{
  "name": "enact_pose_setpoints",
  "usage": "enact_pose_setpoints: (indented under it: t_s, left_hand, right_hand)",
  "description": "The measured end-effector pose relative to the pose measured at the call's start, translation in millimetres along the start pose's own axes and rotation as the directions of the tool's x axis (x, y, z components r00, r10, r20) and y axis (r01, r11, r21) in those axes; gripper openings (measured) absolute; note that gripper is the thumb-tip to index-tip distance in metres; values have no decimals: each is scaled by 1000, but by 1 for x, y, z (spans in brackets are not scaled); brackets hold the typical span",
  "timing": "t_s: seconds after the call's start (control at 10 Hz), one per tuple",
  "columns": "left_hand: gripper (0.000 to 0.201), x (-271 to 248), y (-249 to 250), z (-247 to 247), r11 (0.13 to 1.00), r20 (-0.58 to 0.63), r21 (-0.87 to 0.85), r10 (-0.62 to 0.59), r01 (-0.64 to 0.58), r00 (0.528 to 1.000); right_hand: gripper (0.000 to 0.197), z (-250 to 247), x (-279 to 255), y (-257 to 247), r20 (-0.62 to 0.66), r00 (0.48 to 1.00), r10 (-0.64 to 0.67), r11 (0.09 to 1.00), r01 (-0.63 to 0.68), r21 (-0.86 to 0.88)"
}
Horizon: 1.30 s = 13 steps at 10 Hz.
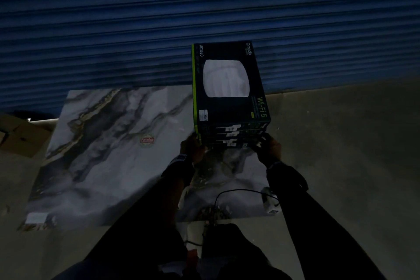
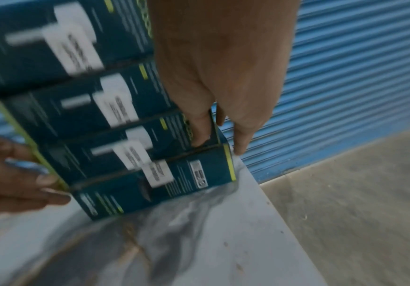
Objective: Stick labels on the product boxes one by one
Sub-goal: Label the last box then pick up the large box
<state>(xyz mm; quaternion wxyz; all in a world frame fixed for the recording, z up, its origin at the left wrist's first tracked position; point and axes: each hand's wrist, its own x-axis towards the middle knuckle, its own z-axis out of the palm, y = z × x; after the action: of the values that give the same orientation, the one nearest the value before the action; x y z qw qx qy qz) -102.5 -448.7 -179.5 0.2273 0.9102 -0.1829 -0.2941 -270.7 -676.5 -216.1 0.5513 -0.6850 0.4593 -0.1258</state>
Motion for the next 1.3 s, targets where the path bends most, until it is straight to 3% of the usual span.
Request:
enact_pose_setpoints:
  t_s: [0.1,0.2,0.3,0.4,0.7,0.8,0.9,1.0,1.1,1.3]
  left_hand:
    - [55,1,-4,8,999,-33,-12,34,-34,999]
    - [39,7,-8,17,997,-77,63,47,-43,996]
    - [29,13,-11,18,982,-101,177,89,-70,991]
    - [33,21,-14,17,964,-95,252,117,-90,989]
    - [43,28,-21,18,792,-7,586,216,-171,976]
    - [46,32,-20,16,762,-12,626,224,-167,975]
    - [43,32,-22,18,729,-11,656,269,-196,963]
    - [38,24,-20,16,754,-10,627,256,-193,967]
    - [36,15,-16,16,747,-27,640,260,-183,965]
    - [34,7,-17,16,826,-38,541,213,-159,976]
  right_hand:
    - [53,-3,-14,-5,-35,998,-49,991,44,-125]
    - [21,-5,-19,-8,2,999,-38,995,38,-97]
    - [22,0,-7,5,6,988,-155,976,154,-155]
    - [16,1,5,21,-8,976,-217,946,208,-249]
    - [33,-7,-10,-1,-150,987,51,976,-81,-202]
    - [26,-8,-7,-6,-97,989,-109,953,76,-293]
    - [31,-1,-1,-2,-113,993,-40,941,-1,-338]
    - [33,1,-18,-12,-102,989,-104,892,47,-449]
    - [19,-5,-25,-13,-97,973,-207,891,147,-430]
    - [27,-9,-29,-17,-106,985,-134,944,95,-317]
